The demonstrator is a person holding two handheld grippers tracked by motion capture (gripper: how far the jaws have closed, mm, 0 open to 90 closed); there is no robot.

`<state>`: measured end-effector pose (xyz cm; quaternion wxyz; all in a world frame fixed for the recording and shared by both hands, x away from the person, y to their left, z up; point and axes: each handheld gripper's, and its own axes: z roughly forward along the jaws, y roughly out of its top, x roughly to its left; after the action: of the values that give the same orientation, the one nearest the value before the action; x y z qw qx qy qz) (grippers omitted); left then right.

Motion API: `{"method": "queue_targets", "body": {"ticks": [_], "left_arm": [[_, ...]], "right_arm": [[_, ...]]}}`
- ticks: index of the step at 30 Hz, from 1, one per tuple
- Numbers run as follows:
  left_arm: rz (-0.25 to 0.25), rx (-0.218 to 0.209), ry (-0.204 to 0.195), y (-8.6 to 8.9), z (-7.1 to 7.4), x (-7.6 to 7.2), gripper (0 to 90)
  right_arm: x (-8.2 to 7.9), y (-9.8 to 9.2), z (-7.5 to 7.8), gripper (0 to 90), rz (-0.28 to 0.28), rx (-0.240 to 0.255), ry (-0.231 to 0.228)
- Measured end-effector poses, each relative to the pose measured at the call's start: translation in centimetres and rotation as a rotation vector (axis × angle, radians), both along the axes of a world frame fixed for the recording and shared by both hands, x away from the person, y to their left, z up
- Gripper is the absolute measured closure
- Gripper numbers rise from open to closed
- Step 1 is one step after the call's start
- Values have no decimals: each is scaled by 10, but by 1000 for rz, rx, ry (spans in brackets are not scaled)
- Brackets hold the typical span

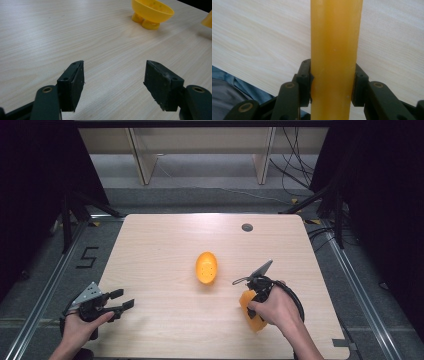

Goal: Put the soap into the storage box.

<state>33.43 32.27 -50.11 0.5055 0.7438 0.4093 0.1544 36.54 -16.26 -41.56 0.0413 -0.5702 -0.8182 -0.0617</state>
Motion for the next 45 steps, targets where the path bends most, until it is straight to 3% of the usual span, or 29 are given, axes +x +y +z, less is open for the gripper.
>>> {"method": "queue_targets", "body": {"ticks": [2, 4, 8, 18, 19, 21, 22, 23, 25, 27, 28, 30, 31, 32, 33, 34, 35, 36, 44, 45], "left_arm": [[-4, -1, -2, 0, 0, 0, 319], [-4, 0, -3, 0, 0, 0, 319], [-1, -1, -2, 0, 0, 0, 319], [0, 1, -6, 0, 0, 0, 319], [0, 1, -7, 0, 0, 0, 319], [6, -8, -2, 0, 0, 0, 319], [7, -6, -4, 0, 0, 0, 319], [10, -4, -4, -1, 1, -1, 319], [11, -1, -6, -1, 1, -1, 319], [5, 7, -14, 0, 1, -1, 319], [10, 1, -10, -1, 1, -1, 319], [12, 2, -13, -1, 2, -1, 319], [5, 12, -22, 0, 2, -1, 319], [5, 15, -22, 0, 2, -1, 319], [0, 14, -24, 0, 2, -1, 319], [1, 16, -25, -1, 2, -1, 319], [2, 18, -26, -1, 2, -1, 319], [3, 27, -24, -1, 3, -1, 319], [15, 26, -21, -2, 3, -2, 319], [15, 26, -20, -2, 3, -2, 319]], "right_arm": [[1, 3, 2, 616, -8, 9, 6], [2, 4, 2, 616, -16, 13, -18], [7, 9, 5, 616, -45, 26, 12], [15, 16, 12, 616, -68, 31, 3], [17, 20, 14, 616, -104, 42, -2], [20, 21, 16, 617, -96, 41, 7], [22, 20, 15, 616, -66, 45, -23], [23, 23, 18, 616, -97, 49, 9], [29, 28, 20, 616, -94, 31, -16], [31, 30, 22, 616, -110, 32, -8], [33, 31, 23, 616, -72, 45, -33], [37, 40, 28, 616, -142, 51, -14], [38, 42, 29, 616, -133, 45, -43], [41, 46, 32, 616, -149, 55, -34], [44, 47, 34, 616, -126, 51, -31], [47, 50, 34, 616, -141, 44, -37], [50, 50, 35, 616, -93, 48, -67], [51, 55, 38, 616, -135, 54, -31], [69, 73, 45, 616, -149, 58, -44], [71, 73, 45, 616, -126, 64, -56]]}}
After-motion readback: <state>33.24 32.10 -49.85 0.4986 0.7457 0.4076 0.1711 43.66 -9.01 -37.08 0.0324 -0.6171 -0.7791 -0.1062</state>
